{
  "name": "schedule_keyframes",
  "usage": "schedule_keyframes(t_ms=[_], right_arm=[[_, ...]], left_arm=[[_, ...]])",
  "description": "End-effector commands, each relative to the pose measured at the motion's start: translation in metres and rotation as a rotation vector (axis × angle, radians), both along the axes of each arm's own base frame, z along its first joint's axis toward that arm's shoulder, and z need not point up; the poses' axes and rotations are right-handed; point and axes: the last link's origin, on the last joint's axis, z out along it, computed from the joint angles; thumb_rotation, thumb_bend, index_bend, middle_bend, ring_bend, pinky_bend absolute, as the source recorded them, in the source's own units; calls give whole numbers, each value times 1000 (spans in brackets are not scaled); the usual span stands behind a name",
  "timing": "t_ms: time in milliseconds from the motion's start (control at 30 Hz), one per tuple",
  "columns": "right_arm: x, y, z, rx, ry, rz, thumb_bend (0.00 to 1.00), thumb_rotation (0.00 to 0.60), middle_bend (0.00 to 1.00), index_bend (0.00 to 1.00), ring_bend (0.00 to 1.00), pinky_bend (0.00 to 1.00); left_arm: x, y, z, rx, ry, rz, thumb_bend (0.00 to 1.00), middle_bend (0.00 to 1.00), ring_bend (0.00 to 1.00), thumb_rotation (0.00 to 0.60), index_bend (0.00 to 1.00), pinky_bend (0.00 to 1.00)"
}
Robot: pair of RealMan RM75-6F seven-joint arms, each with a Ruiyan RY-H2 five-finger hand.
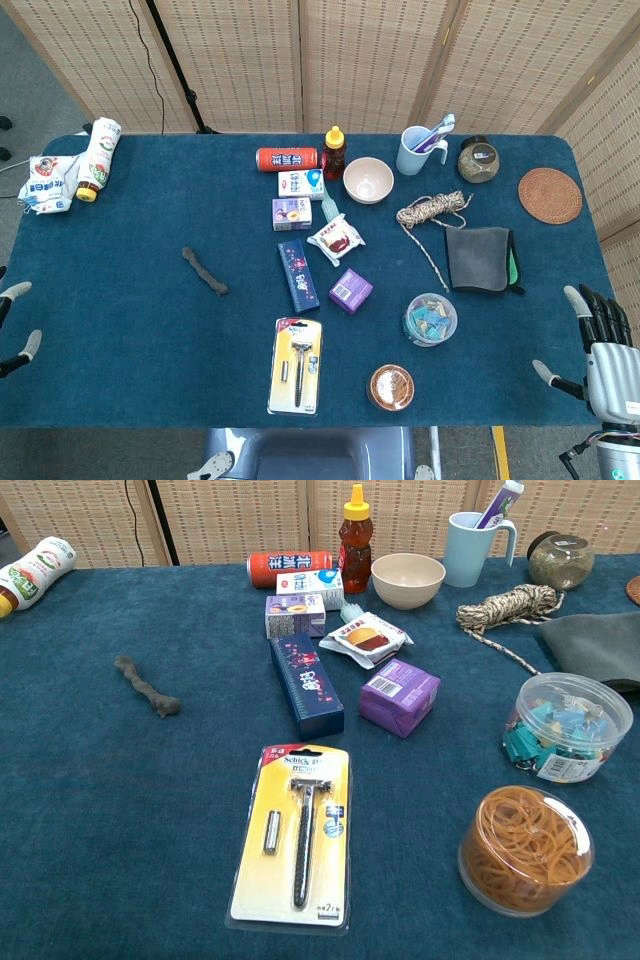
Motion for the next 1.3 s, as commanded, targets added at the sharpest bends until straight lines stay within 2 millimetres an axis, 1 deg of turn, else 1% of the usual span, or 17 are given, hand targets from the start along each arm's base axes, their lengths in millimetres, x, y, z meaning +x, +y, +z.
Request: schedule_keyframes(t_ms=[33,400,567,633,700,800,967,1100,1200,1300], right_arm=[[0,0,0,-1,0,-1,151,600,37,81,0,0],[-2,5,3,-12,-5,-7,151,600,37,81,0,0],[-3,7,3,-12,-8,-14,152,600,36,81,0,0],[-2,7,4,-16,-12,-16,151,600,36,81,0,0],[-2,7,4,-17,-13,-17,151,600,36,81,0,0],[-2,7,4,-18,-18,-20,150,600,36,81,0,0],[-1,7,5,-23,-25,-22,151,600,35,81,0,0],[-1,8,6,-23,-27,-23,151,600,34,80,0,0],[-1,8,7,-24,-28,-24,151,600,34,80,0,0],[-2,10,8,-22,-28,-33,151,600,34,81,0,0]], left_arm=[[0,0,0,-7,2,3,326,67,87,600,222,33],[0,2,3,-6,9,-2,325,73,105,600,225,33],[-1,9,5,-18,33,-14,325,77,114,600,262,34],[-1,22,5,-44,74,-33,326,80,116,600,281,34],[-2,27,4,-55,85,-40,330,95,123,600,326,34],[-1,42,1,-93,125,-61,347,122,136,600,390,34],[-2,68,-7,-153,172,-72,356,127,138,600,405,34],[-3,90,-17,-196,194,-90,356,127,135,600,405,34],[-4,104,-26,-232,207,-96,354,127,132,600,406,34],[-4,124,-41,-297,225,-102,354,127,127,600,405,34]])
